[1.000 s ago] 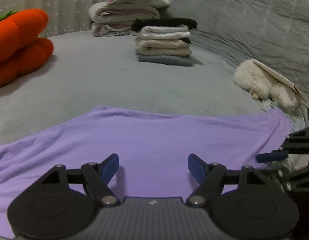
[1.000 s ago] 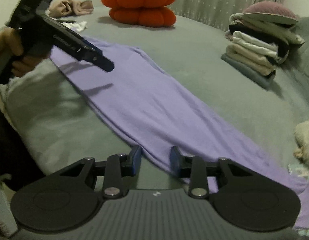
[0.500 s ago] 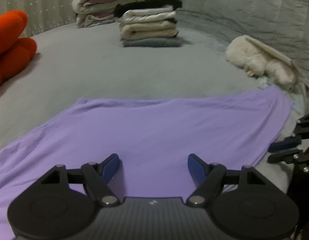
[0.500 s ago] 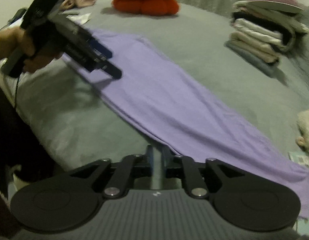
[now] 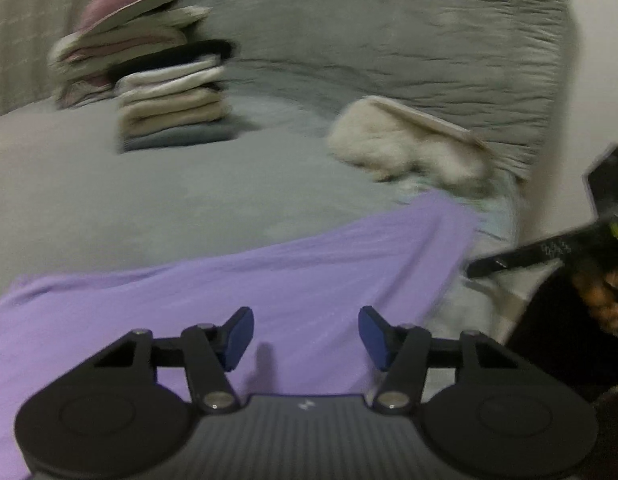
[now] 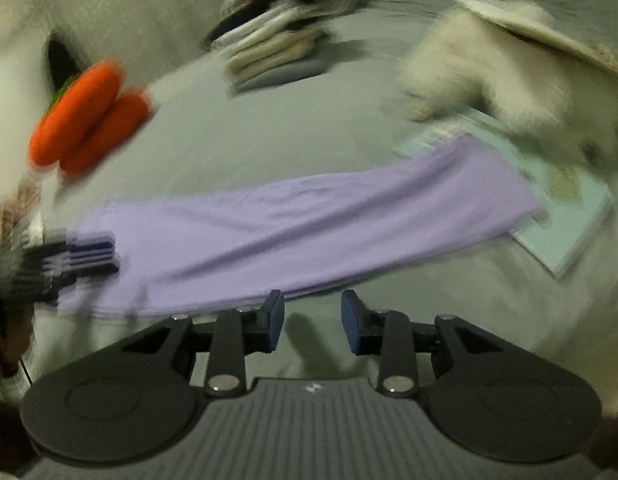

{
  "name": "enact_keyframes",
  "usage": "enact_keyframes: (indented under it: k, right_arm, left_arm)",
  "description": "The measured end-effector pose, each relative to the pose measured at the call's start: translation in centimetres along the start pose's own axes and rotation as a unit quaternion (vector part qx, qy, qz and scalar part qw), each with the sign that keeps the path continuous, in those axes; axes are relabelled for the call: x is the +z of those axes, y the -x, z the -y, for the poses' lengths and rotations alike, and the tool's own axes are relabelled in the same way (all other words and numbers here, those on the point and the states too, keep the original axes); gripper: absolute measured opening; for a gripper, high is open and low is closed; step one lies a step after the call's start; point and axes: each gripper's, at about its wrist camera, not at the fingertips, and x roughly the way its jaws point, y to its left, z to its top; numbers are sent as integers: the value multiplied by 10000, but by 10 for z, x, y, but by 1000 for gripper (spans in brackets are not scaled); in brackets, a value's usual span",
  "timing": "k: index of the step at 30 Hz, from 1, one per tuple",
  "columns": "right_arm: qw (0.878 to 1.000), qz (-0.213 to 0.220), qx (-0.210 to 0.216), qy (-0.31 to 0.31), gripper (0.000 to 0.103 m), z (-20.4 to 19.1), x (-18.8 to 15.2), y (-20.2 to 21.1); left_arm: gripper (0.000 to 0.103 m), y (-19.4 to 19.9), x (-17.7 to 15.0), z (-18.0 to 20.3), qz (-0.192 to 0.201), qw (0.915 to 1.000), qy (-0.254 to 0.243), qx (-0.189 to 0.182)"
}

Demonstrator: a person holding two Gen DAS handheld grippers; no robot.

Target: Fold clothes

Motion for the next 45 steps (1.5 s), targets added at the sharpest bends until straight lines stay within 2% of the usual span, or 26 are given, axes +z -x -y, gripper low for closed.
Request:
enact_keyframes:
  k: [4,7,11,13,16,19,20,21,22,23,24,26,28,30,33,36,38,39,40,42,45]
  right_arm:
    - [9950,363,-18,-934,35,25,-1,8]
    - [9872,589,-45,-1478,35,40,-3,11]
    - [9762,802,-13,-2013,34,53,-2,13]
    - [9717,921,-96,-2171,32,59,0,13]
    - [9650,1090,-197,-2379,31,64,1,9]
    - [9613,1283,-400,-2405,28,67,2,6]
    - [9609,1346,-480,-2371,26,67,3,6]
    - [9612,1395,-575,-2308,21,66,3,4]
    - [9623,1416,-673,-2222,15,65,4,3]
    - [9633,1430,-765,-2138,8,64,6,3]
    - [9636,1460,-852,-2071,3,63,6,5]
    - [9628,1636,-956,-1926,3,60,6,14]
    - [9652,1660,-1184,-1637,3,57,5,19]
    - [9674,1614,-1426,-1330,3,53,6,20]
    - [9687,1615,-1534,-1092,4,48,8,20]
    - [9694,1615,-1641,-854,15,42,11,20]
    - [9694,1615,-1712,-694,17,38,13,20]
    - [9694,1614,-1747,-615,20,37,13,20]
    - [9692,1613,-1782,-535,29,35,14,21]
    - [9698,1605,-1806,-341,39,30,17,20]
    - [9761,1536,-1534,144,39,17,25,14]
  left_arm:
    - [58,-14,2,36,-65,9967,-656,-479]
    - [58,-29,0,57,-222,9920,-1068,-629]
    - [45,-51,-2,69,-480,9898,-1197,-603]
    - [45,-57,-2,72,-464,9901,-1200,-567]
    - [38,-61,0,75,-421,9909,-1168,-523]
    - [29,-66,3,73,-385,9929,-1046,-422]
    - [22,-68,5,72,-378,9936,-997,-379]
    - [17,-70,7,71,-377,9942,-945,-337]
    - [2,-71,9,70,-375,9949,-892,-295]
    - [1,-73,11,69,-373,9955,-839,-253]
    - [1,-72,13,68,-342,9960,-776,-267]
    - [1,-66,17,65,-268,9965,-638,-459]
    - [1,-67,17,64,-413,9956,-492,-679]
    - [2,-73,13,64,-595,9946,-457,-721]
    - [4,-73,13,66,-609,9944,-489,-715]
    - [22,-64,19,61,-573,9935,-422,-887]
    - [35,-58,22,54,-487,9942,-376,-883]
    - [38,-54,24,51,-438,9946,-358,-867]
    - [39,-52,25,46,-399,9952,-327,-826]
    - [41,-49,28,34,-338,9968,-219,-696]
    - [41,-46,33,14,-241,9991,-60,-341]
